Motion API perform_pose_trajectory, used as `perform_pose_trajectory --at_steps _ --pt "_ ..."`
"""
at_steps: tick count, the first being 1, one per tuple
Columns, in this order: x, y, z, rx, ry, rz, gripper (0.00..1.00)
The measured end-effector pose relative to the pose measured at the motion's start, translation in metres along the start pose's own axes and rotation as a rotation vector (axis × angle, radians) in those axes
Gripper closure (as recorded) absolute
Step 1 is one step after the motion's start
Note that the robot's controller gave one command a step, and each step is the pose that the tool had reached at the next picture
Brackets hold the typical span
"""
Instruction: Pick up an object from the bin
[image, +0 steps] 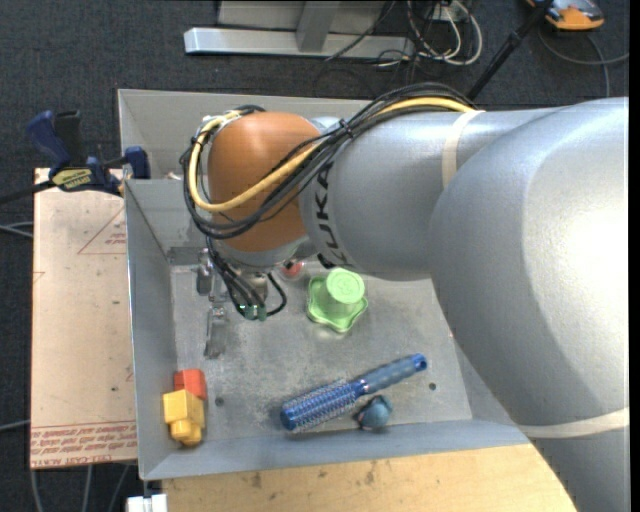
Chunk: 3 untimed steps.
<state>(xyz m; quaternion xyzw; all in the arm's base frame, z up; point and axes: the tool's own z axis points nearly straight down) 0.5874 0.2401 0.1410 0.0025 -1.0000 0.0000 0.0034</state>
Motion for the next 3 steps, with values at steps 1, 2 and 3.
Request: perform_pose_trajectory --at_steps 1,2,3 --pt "0.069 0.011 0.074 0.002 -0.002 -0.51 0.0" --pt "0.097 0.011 0.041 0.001 -0.008 -0.868 0.0" --pt "0.106 0.01 0.042 0.003 -0.006 -1.109 0.0"
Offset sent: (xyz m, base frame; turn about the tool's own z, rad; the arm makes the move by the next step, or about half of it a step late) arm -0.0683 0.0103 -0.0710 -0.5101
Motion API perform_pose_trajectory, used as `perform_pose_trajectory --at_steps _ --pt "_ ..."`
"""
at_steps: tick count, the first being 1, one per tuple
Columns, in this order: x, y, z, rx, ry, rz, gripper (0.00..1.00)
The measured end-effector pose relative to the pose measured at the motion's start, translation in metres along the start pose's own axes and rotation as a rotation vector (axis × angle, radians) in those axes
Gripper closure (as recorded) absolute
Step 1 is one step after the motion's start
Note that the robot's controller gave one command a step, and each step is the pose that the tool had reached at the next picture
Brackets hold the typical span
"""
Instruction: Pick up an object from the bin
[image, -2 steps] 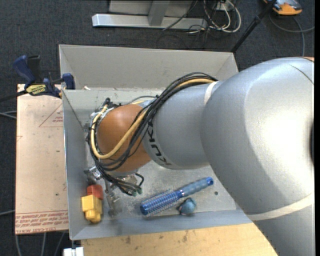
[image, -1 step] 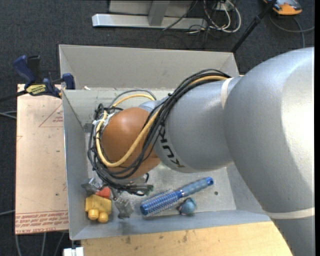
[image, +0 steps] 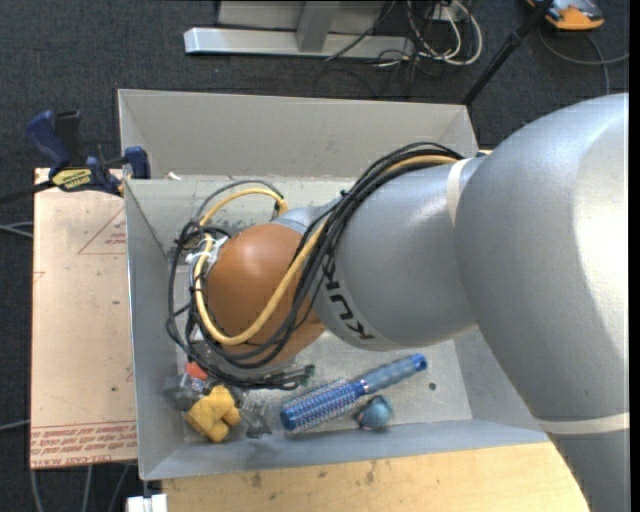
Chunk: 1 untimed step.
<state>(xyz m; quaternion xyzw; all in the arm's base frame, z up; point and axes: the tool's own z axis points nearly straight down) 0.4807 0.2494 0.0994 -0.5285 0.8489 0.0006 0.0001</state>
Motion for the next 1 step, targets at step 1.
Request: perform_pose_trajectory --at_steps 1 --pt "0.0033 -0.0061 0.0299 0.001 0.006 -0.214 0.0"
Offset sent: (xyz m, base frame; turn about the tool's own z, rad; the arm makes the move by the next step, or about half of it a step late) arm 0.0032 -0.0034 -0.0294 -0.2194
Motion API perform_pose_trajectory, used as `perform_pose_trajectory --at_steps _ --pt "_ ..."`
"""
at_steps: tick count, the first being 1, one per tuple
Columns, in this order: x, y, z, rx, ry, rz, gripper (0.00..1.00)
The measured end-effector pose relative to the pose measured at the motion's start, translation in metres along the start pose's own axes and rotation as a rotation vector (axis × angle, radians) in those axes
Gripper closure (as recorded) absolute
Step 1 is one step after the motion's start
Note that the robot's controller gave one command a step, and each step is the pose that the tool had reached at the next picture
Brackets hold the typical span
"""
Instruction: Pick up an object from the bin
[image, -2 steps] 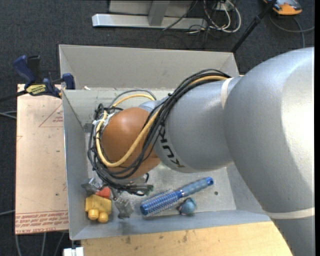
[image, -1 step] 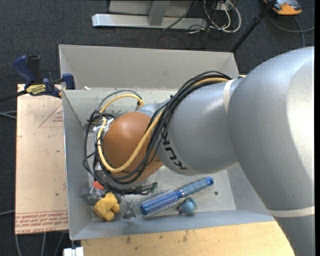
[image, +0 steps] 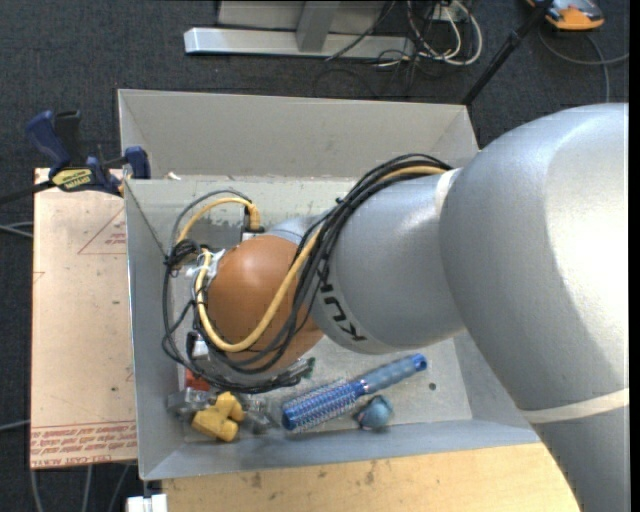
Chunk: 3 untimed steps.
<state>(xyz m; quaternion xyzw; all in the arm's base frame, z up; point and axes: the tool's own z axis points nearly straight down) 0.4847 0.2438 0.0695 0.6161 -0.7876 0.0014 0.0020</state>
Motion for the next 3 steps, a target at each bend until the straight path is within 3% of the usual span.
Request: perform_pose_trajectory --at_steps 1,2,3 --pt "0.0005 -0.0004 0.0001 -0.001 -0.003 0.004 0.0" --pt "-0.0007 0.0003 0.0003 -0.001 -0.007 0.004 1.0" --pt "-0.0015 0.0002 -0.0088 0.0 -0.008 0.007 1.0"
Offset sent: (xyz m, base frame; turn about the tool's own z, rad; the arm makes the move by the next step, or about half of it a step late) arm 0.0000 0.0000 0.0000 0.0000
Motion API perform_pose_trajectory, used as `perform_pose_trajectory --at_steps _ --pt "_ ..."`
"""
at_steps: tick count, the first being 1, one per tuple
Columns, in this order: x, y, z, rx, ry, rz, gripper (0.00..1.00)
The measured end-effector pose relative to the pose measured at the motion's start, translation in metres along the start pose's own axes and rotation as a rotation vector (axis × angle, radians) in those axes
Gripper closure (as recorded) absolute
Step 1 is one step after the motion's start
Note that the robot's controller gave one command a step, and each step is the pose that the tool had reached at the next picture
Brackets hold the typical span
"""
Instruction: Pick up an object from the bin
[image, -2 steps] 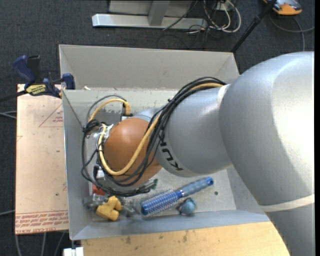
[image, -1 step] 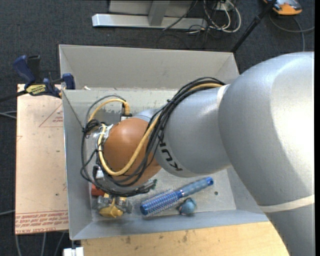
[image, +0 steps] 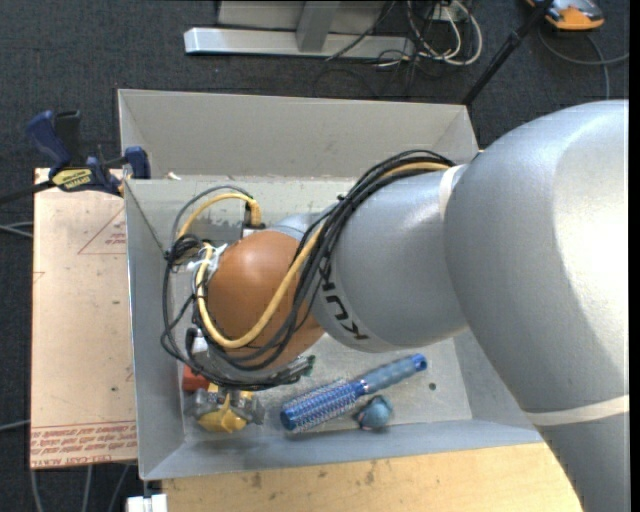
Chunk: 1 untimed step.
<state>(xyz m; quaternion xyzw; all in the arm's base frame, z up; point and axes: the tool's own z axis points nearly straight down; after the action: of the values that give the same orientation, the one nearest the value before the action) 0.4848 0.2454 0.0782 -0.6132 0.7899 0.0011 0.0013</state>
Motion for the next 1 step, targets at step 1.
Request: perform_pose_trajectory --at_steps 1 --pt "-0.0013 -0.0001 -0.016 0.001 0.0 0.003 1.0"
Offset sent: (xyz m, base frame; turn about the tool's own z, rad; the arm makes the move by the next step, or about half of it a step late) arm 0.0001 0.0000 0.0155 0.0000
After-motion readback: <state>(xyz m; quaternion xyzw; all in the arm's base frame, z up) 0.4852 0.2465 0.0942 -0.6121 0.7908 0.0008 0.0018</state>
